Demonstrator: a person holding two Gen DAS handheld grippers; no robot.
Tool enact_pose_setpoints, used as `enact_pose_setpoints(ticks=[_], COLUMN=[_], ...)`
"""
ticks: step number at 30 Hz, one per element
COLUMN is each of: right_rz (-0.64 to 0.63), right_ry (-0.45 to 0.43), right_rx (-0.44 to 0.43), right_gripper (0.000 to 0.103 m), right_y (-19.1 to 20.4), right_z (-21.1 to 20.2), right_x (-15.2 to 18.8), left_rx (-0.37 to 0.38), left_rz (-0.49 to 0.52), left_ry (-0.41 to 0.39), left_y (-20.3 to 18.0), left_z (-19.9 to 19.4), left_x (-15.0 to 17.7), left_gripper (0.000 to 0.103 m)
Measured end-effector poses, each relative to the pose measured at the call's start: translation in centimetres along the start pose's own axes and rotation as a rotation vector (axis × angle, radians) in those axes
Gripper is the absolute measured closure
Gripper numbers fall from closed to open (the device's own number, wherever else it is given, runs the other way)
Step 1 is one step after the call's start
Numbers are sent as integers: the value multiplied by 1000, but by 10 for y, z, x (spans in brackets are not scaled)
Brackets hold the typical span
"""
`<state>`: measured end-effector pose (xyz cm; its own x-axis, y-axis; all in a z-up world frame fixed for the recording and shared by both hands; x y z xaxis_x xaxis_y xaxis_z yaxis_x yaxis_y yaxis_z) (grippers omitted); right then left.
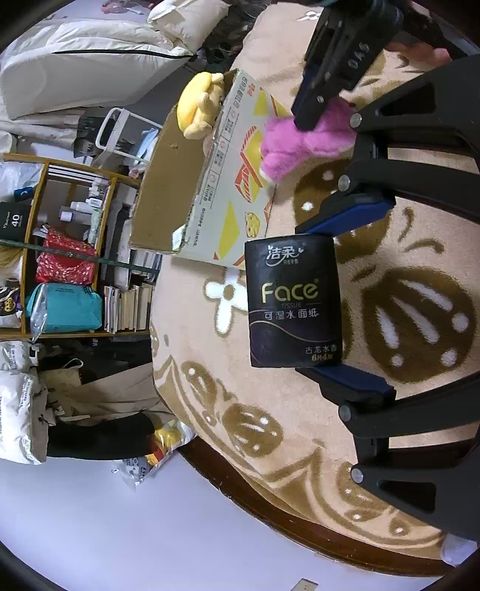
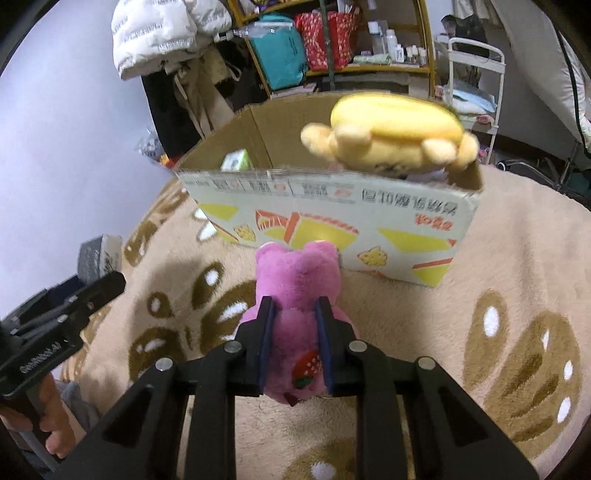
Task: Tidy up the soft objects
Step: 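Lift the black pack with left tool while right tool carries the bear over the box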
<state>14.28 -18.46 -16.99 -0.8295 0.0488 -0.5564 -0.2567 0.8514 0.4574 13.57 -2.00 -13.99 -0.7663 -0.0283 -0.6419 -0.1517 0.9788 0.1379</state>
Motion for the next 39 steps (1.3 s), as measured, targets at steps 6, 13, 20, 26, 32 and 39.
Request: enact_pose_setpoints(ticks=[6, 13, 20, 26, 32, 39], right_rz=[-11, -15, -27, -66, -142, -184], right_ry=[-97, -218, -284, -312, -341, -351], right_rx=[-12, -22, -55, -59, -36, -22], right_gripper=[80, 80, 80, 79, 79, 79], right_y=[11, 17, 23, 25, 27, 19], right_z=[-42, -84, -99, -95, -96, -81], right_x=[-11, -30, -54, -93, -135, -165], left_rx=[10, 57, 74, 87, 52, 67], left_rz=[-17, -36, -21, 6, 71, 100], left_ry=[-70, -129, -180, -234, -320, -316], left_y=[4, 1, -8, -27, -48, -66], left_z=[-17, -36, -47, -50, -46, -19], left_x=[-10, -23, -43, -75, -115, -133], left_gripper=[40, 40, 40, 40, 40, 40])
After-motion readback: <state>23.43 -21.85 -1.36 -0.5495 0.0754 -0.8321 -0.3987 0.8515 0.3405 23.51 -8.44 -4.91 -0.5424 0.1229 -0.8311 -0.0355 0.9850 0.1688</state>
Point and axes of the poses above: each gripper's, at about its wrist camera, not at the fingertips, and z roughly the way its jaws point, y to its left, x to its underside, the point moved 10 cm from there along z, roughly the way its jaws point, and after that the axes turned 13 degrees about -x, right-handed, at the moved point
